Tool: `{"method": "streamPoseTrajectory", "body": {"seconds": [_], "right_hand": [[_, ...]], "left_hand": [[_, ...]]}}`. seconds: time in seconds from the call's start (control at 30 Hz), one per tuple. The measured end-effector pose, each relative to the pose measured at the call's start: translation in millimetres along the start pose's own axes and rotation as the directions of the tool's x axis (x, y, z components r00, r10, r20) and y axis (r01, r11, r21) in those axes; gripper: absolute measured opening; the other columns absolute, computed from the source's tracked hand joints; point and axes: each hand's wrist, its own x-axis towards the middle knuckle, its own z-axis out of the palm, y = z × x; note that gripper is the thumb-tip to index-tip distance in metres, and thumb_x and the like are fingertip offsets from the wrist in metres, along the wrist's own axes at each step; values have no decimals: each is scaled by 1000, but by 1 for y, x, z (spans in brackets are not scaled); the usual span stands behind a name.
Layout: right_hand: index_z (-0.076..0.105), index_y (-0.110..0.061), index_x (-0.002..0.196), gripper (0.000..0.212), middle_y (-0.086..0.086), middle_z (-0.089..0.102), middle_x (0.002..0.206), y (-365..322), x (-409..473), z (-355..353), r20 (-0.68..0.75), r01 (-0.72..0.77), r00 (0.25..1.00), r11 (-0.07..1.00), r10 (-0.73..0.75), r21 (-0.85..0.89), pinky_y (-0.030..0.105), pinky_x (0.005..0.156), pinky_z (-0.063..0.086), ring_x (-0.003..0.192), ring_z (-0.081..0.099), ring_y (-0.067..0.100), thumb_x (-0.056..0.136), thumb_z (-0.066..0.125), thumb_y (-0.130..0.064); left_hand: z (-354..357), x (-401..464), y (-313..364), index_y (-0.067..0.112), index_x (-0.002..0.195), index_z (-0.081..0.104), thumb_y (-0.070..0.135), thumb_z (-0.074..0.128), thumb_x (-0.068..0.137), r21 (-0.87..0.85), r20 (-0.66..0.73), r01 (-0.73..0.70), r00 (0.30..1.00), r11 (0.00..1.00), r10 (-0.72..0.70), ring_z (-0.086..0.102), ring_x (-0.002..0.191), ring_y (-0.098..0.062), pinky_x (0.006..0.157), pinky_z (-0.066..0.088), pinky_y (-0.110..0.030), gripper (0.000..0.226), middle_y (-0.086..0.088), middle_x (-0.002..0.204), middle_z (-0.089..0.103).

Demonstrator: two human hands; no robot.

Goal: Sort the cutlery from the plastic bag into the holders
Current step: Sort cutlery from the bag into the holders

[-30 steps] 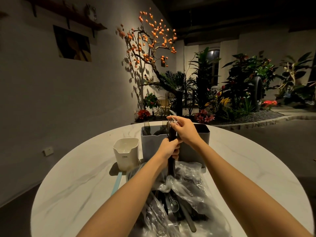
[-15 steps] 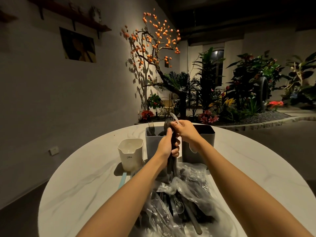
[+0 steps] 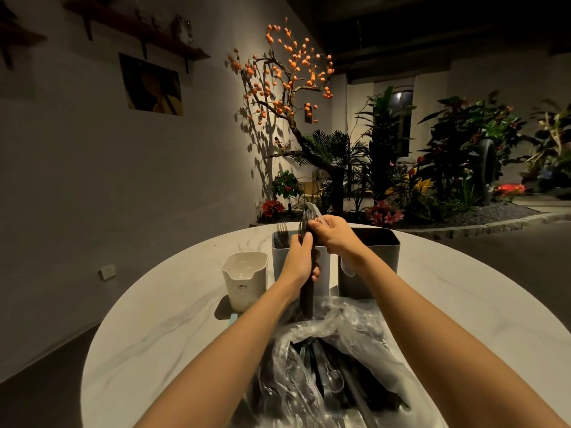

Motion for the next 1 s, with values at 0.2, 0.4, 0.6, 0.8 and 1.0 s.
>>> {"method": "streamPoseTrajectory", "body": {"seconds": [0.2,0.4,0.6,0.8,1.0], "right_hand": [[50,-7,95,16,2,52,71,-4,-2,0,-21,0,1000,998,2,60,9,40,34,59,48,7,102,43,-19],[48,-5,100,16,2,50,70,-6,3,1,-19,9,1000,998,-8,68,11,39,33,57,45,8,103,43,-20],[58,-6,105,23,2,46,59,-4,15,2,-17,-25,1000,999,26,39,13,35,28,36,39,-1,104,37,-17],[62,-7,103,31,0,41,56,-1,21,2,-45,-114,992,993,116,42,13,34,25,32,34,-2,104,34,-22],[63,-6,99,32,0,42,54,-4,32,4,-130,-81,987,993,91,81,15,37,25,40,33,4,104,33,-18]], "left_hand": [[-18,10,9,7,100,55,33,40,104,75,95,17,995,997,-24,48,53,-11,50,44,-22,31,-2,69,52],[-31,17,22,11,88,54,29,41,104,67,239,104,964,992,-117,49,56,-13,61,49,-28,28,0,64,52],[-29,25,25,14,82,46,28,32,106,-7,119,64,991,998,-63,40,50,-9,57,42,-24,31,1,61,44],[-26,37,42,13,80,40,25,28,107,-184,-82,-108,992,977,94,35,49,-10,55,38,-25,32,1,59,36],[-26,52,55,16,76,36,27,27,107,-376,-313,-277,936,884,160,32,55,-9,57,33,-22,34,2,62,34]]}}
